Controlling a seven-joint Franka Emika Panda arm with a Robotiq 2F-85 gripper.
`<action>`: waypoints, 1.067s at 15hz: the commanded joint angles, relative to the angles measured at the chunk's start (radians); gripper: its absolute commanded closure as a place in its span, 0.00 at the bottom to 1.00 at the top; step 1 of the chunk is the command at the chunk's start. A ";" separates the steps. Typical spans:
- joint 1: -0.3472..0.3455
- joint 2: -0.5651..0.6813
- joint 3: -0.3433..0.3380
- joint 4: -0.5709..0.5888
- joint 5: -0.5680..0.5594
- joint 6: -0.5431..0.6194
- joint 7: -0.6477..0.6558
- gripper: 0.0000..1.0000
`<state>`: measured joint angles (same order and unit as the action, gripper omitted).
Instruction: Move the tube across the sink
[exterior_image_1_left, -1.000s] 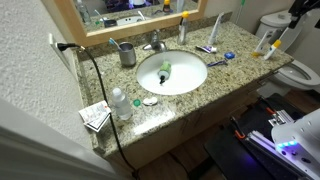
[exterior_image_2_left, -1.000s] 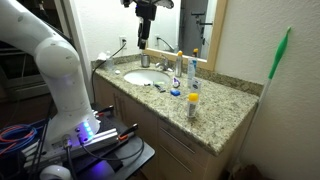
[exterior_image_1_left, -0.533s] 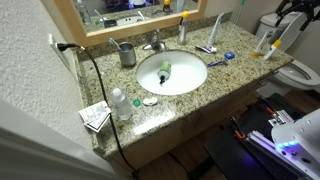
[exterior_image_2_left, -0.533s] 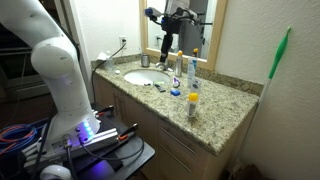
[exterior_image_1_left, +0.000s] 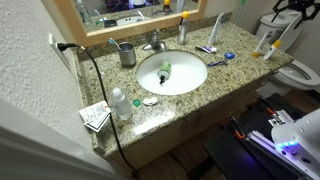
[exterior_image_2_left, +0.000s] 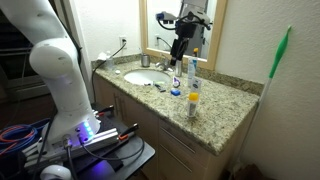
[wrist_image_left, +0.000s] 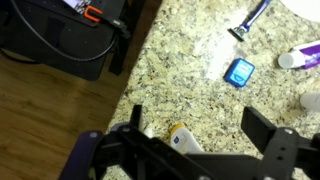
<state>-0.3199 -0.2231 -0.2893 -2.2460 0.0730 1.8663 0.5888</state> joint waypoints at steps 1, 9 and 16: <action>-0.026 0.150 -0.028 0.087 0.110 0.069 0.081 0.00; -0.032 0.219 -0.074 0.115 0.174 0.114 0.134 0.00; -0.036 0.380 -0.082 0.136 0.266 0.258 0.233 0.00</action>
<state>-0.3466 0.0960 -0.3678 -2.1329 0.2983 2.0827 0.8002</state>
